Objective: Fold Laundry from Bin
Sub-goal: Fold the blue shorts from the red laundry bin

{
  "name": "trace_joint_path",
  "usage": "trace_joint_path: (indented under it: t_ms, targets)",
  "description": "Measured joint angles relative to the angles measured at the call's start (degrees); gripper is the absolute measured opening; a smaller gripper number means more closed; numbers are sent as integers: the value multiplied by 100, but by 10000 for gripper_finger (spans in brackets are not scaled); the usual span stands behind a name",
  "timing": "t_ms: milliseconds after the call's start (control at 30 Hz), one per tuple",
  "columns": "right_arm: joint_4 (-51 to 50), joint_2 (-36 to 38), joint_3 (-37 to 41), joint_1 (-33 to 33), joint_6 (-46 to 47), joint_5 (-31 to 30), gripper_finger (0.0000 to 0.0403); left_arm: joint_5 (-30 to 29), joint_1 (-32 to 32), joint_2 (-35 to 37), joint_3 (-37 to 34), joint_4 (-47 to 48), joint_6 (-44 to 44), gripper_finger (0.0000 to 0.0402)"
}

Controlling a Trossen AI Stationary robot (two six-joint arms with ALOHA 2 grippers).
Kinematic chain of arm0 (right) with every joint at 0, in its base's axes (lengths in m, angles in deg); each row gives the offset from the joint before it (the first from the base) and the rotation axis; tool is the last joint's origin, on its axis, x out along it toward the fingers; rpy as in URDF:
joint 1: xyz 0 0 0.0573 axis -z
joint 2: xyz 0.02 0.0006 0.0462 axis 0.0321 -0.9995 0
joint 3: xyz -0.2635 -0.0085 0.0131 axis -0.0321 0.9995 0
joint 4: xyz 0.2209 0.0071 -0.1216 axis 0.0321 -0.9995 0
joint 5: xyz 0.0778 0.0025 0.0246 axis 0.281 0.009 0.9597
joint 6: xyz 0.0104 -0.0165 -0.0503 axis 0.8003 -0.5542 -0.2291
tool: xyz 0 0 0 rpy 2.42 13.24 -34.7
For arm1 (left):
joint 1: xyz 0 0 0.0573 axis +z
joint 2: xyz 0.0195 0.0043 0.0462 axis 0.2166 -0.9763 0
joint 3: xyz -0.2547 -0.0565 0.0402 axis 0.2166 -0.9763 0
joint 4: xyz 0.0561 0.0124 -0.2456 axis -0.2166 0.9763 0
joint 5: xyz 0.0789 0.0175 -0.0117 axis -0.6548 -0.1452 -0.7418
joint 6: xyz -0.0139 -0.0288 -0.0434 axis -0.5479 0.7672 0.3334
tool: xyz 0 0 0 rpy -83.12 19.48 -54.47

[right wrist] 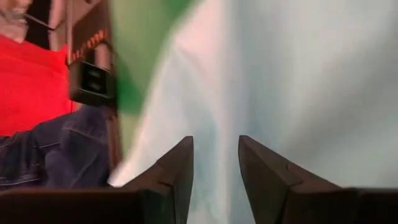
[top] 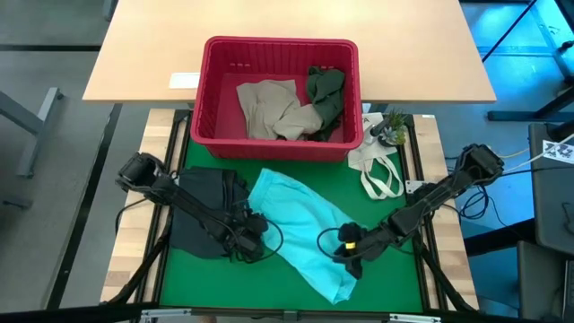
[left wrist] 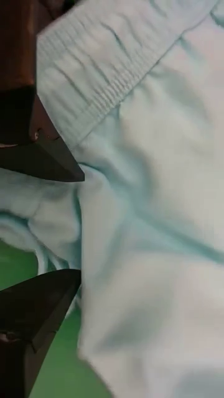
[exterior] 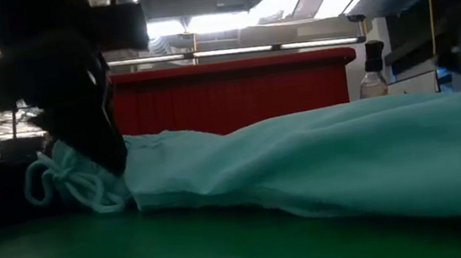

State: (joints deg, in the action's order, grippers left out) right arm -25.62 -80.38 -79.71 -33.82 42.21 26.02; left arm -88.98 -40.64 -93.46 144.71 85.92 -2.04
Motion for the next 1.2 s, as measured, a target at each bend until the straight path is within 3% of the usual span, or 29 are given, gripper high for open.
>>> trace_joint_path:
  t_ms: [267,500,733,900,1200]
  targets:
    - [-931,6,-872,281,-1115,-908,126,-21,-53,476,0,-38,17,236]
    - [-1174,8,-1006,965,-1648,-906,127,21,-22,646,0,-70,193,236]
    - [-1797,8,-1006,1657,-2028,-906,127,549,47,648,0,-64,193,236]
    - [-2455,-117,-995,1852,-2026,-907,127,226,50,619,0,-54,192,236]
    - [-2486,-783,-636,1845,-2012,-945,127,-13,275,123,0,-36,183,236]
